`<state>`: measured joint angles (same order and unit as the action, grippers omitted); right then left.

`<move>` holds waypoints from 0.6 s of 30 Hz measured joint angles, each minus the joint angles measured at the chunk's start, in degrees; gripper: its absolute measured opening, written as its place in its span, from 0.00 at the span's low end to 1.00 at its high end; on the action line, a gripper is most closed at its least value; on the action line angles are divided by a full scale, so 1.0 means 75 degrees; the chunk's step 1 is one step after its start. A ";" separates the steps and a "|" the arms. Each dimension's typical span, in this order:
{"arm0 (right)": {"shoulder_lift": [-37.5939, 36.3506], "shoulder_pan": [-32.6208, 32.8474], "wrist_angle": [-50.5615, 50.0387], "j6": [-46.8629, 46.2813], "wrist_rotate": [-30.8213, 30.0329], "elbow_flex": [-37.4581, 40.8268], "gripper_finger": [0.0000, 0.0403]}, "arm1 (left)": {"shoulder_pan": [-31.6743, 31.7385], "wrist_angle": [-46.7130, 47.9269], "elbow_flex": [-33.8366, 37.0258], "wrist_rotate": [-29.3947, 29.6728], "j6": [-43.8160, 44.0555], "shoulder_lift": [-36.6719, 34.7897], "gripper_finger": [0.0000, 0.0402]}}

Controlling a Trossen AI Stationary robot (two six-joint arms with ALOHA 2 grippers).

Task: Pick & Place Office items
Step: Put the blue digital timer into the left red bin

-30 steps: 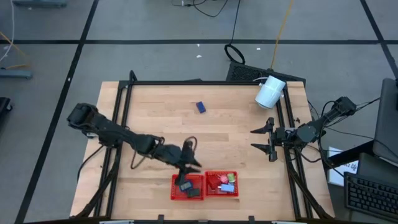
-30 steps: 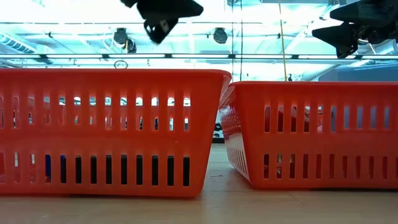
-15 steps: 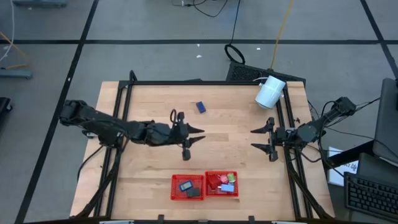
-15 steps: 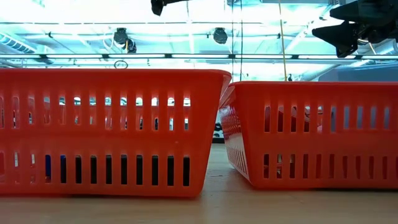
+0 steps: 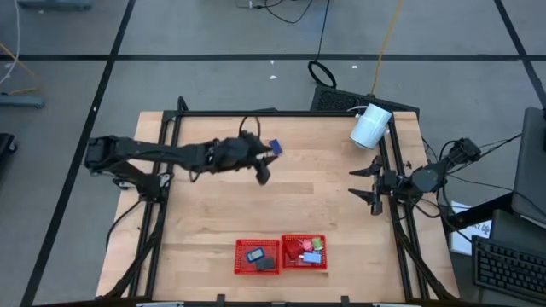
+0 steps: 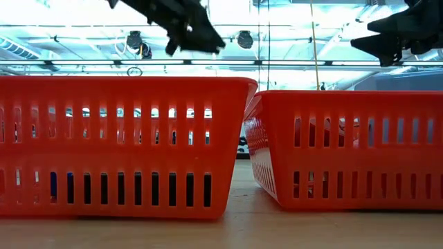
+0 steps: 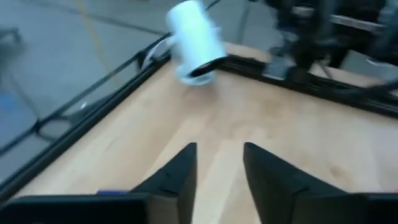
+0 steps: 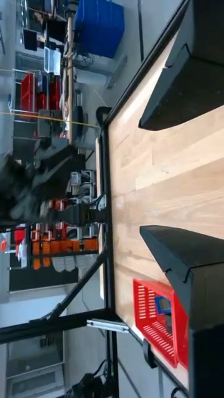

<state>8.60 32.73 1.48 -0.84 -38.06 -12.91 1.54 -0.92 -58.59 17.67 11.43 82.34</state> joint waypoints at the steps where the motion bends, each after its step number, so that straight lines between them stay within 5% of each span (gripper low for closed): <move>1: -0.0106 -0.0003 -0.0122 0.0000 -0.0123 0.0000 0.63 | 0.0180 0.0018 0.0000 -0.0013 0.0198 0.0057 0.35; 10: -0.0382 -0.0003 -0.0475 -0.0195 -0.0143 0.0000 0.63 | 0.1682 -0.0144 0.0000 -0.0904 0.1360 0.1432 0.69; 18: -0.0382 -0.0003 -0.0467 -0.0227 -0.0148 0.0000 0.63 | 0.2507 0.1198 -0.0938 -0.1407 0.2483 0.2826 0.78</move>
<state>5.74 32.71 -2.02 -2.55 -39.17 -12.91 20.35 8.07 -65.62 7.11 30.05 103.54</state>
